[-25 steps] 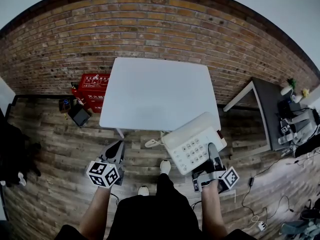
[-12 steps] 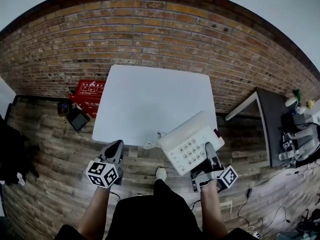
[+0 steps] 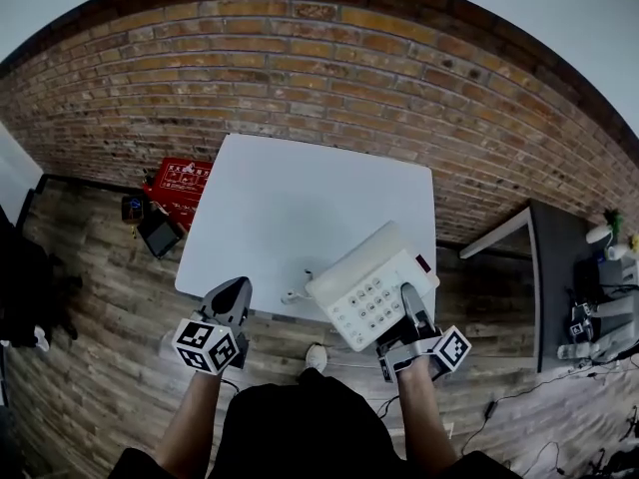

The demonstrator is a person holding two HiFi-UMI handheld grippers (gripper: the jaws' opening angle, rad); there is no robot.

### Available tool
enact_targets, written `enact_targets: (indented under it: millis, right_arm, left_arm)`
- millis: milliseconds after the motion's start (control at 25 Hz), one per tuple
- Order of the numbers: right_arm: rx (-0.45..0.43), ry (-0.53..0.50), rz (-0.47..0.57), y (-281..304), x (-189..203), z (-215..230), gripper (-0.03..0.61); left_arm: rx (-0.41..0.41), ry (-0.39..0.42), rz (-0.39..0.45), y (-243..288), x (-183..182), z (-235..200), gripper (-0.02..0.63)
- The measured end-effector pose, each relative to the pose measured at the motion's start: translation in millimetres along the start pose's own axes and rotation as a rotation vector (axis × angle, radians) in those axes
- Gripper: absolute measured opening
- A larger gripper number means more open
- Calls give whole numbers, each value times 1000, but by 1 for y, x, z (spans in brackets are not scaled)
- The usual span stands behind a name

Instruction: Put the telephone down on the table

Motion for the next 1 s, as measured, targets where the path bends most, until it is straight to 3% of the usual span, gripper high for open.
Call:
enact_targets:
  millis: [640, 1000]
  right_arm:
    - [22, -6, -239, 83, -65, 45, 216]
    - [24, -22, -359, 124, -72, 59, 216]
  left_arm:
    - [-77, -24, -26, 63, 0, 8, 14]
    - [-73, -33, -61, 79, -1, -4, 14]
Point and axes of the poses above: the fingertips, and each gripper's own axes: y forward along the fingers, z to its right, x out of its underside, the point moved 10 cm from there along -y, backward along the fingers, and after that the axes turned 1 degree about -y, right-handed, at the moved point
